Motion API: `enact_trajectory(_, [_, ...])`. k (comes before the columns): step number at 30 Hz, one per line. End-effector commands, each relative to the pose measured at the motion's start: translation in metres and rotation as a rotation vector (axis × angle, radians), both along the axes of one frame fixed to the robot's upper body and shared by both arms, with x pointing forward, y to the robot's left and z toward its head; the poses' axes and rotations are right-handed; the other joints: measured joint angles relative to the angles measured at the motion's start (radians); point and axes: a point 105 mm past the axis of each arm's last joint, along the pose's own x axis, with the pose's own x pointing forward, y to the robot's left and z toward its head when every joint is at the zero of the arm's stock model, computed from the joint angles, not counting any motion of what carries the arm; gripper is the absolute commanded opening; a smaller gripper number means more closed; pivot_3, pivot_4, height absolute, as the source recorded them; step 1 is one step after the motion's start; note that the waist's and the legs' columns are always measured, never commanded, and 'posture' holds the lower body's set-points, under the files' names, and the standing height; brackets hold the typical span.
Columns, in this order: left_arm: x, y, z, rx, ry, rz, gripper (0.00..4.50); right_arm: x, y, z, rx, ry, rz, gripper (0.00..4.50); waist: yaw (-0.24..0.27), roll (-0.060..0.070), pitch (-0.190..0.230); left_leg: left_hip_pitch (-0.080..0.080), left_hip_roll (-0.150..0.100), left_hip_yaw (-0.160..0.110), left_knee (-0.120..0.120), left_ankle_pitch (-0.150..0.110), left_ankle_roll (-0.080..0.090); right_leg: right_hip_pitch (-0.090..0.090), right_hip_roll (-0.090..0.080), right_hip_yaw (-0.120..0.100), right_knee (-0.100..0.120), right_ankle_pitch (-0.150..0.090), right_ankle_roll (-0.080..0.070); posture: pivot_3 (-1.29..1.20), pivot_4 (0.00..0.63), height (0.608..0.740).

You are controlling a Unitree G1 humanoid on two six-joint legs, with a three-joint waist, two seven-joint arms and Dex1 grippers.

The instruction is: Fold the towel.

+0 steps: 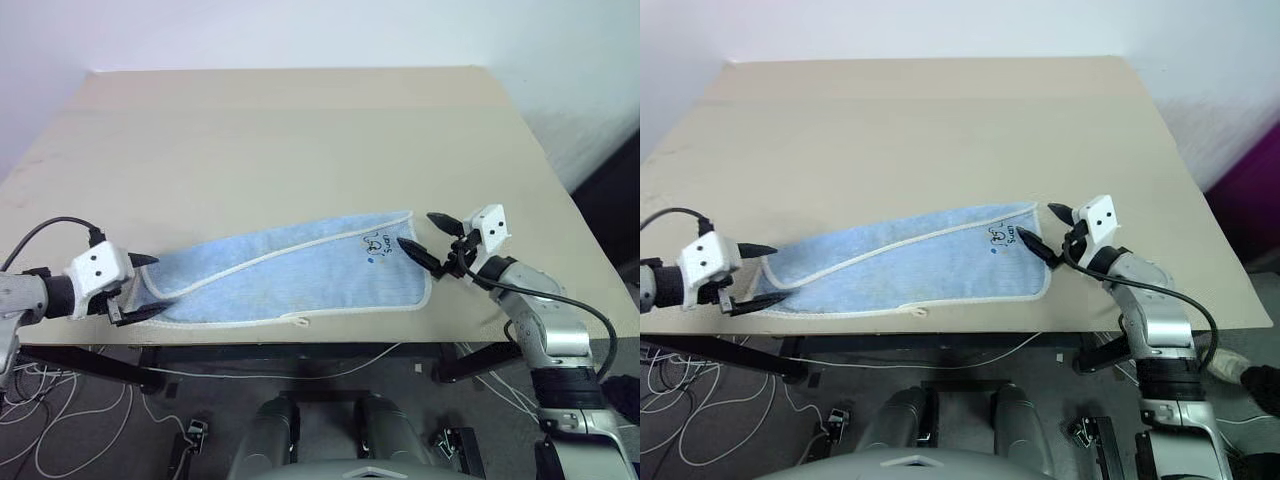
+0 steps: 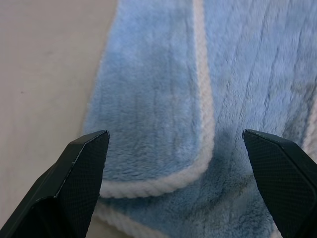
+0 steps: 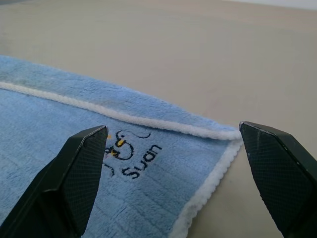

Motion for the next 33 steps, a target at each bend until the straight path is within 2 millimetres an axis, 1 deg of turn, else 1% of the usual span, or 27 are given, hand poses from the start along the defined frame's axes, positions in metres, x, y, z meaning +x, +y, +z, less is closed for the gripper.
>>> enact_trajectory(1, [0.009,-0.002,0.002,0.041,-0.072,-0.01,4.5,-0.004,0.0,0.017,0.008,-0.064,-0.005,4.46,0.0,0.0,0.0,0.0,0.0,0.0,0.0,0.0,0.0,0.0,0.0,0.0,0.0,0.0,0.0,0.0,0.15,0.74])
enact_trajectory(5, [0.018,-0.002,-0.002,0.052,-0.108,0.012,4.5,-0.006,0.001,0.018,0.009,-0.065,-0.009,4.46,0.0,0.0,0.0,0.0,0.0,0.0,0.0,0.0,0.0,0.0,0.001,0.0,0.001,0.0,0.0,0.0,0.15,0.74])
enact_trajectory(9, [0.019,0.004,-0.003,0.087,-0.136,0.022,4.5,-0.007,0.001,0.019,0.008,-0.065,-0.01,4.46,0.0,0.0,0.0,0.0,0.0,0.0,0.0,0.0,0.0,0.0,0.001,0.0,0.001,0.0,0.0,0.0,0.15,0.74])
enact_trajectory(14, [0.023,0.013,0.004,0.112,-0.195,0.057,4.5,-0.007,0.002,0.019,0.007,-0.063,-0.007,4.46,0.0,0.0,0.0,0.0,0.0,0.0,0.0,0.0,0.0,0.0,0.001,0.0,0.001,0.0,0.0,0.0,0.15,0.74])
enact_trajectory(18, [0.011,0.011,0.005,0.074,-0.156,0.018,4.5,-0.006,0.003,0.019,0.008,-0.062,0.001,4.46,-0.001,0.0,0.0,0.0,0.0,0.0,0.0,0.0,0.0,0.0,0.001,0.0,0.001,0.0,0.0,0.0,0.15,0.74])
enact_trajectory(20, [0.006,0.013,0.004,0.085,-0.144,0.009,4.5,-0.005,0.003,0.019,0.009,-0.061,0.003,4.46,-0.003,0.0,0.0,0.0,0.0,0.0,0.0,0.0,0.0,0.0,0.001,0.0,0.001,0.0,0.0,0.0,0.15,0.74])
enact_trajectory(23, [0.001,0.021,0.004,0.131,-0.14,0.007,4.5,-0.005,0.004,0.018,0.01,-0.058,0.008,4.46,-0.002,0.0,0.0,0.001,0.0,0.0,0.0,0.0,0.0,0.0,0.001,0.0,0.001,0.0,0.0,0.0,0.15,0.74])
enact_trajectory(30, [0.001,0.026,0.009,0.203,-0.163,-0.019,4.5,-0.003,0.008,0.018,0.015,-0.056,0.019,4.46,0.0,0.0,0.0,0.001,0.0,0.0,0.0,0.0,0.0,0.0,0.001,0.0,0.001,0.0,0.0,0.0,0.15,0.74])
enact_trajectory(33, [0.005,0.027,0.009,0.241,-0.19,-0.021,4.5,-0.003,0.008,0.017,0.016,-0.055,0.019,4.46,0.0,0.0,0.0,0.001,0.0,0.0,0.0,0.0,0.0,0.0,0.002,0.0,0.001,0.0,0.0,0.0,0.15,0.74])
